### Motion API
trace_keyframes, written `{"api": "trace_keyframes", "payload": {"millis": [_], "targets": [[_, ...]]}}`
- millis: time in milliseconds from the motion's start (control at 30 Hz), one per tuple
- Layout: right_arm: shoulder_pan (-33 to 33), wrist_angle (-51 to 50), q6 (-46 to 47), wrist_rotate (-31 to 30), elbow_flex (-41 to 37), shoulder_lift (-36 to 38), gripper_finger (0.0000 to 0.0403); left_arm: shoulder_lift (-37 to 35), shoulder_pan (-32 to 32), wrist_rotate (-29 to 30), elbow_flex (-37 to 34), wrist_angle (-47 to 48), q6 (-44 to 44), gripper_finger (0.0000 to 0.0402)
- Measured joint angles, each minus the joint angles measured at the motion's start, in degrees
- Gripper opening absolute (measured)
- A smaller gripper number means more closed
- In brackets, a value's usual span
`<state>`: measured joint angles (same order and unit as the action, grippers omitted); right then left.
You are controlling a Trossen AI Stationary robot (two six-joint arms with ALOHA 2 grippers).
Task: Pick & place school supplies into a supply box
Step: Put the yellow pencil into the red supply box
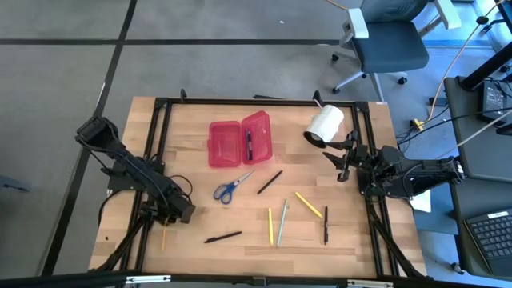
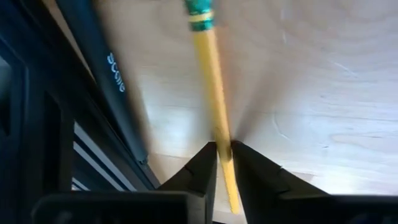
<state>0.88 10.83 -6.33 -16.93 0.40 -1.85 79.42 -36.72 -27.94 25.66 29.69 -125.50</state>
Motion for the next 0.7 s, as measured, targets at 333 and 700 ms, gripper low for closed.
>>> {"api": "trace_keyframes", "payload": {"millis": [333,700], "targets": [[0.0,0.1,0.0,0.0,0.0,0.0,0.0172,0.1,0.2,0.9,-0.2,-4.5,5.0,0.0026],[0.0,0.1,0.0,0.0,0.0,0.0,0.0172,0.2,3.8,2.9,-0.1,-6.2,11.3,0.0024]]}}
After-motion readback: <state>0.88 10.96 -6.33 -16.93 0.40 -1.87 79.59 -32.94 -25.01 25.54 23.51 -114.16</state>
